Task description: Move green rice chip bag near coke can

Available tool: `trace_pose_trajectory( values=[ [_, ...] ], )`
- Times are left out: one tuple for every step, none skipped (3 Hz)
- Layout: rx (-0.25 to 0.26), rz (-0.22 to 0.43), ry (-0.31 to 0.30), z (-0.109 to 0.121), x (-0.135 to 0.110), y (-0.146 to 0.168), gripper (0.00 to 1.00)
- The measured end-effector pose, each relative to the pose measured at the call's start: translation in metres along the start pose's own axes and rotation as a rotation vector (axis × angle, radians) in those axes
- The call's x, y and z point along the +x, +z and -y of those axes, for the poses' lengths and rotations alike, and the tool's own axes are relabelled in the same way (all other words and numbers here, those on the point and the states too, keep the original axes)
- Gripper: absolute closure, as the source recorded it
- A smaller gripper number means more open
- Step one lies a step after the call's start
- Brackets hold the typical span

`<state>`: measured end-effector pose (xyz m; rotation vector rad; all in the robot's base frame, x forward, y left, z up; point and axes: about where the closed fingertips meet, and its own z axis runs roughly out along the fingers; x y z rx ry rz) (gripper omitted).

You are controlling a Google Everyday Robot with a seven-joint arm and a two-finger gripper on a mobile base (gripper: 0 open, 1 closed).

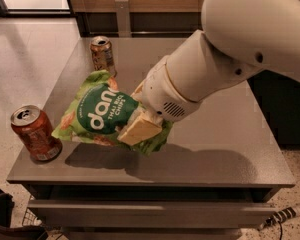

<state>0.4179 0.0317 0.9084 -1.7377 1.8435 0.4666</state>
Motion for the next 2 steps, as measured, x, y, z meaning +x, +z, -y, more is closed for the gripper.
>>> trace_pose_trajectory(
  values=[
    [0.003,-0.001,-0.005,-0.0012,-0.0020,-0.0012,0.00],
    [0.003,-0.001,-0.005,-0.0013,-0.0021,-0.0012,0.00]
  ],
)
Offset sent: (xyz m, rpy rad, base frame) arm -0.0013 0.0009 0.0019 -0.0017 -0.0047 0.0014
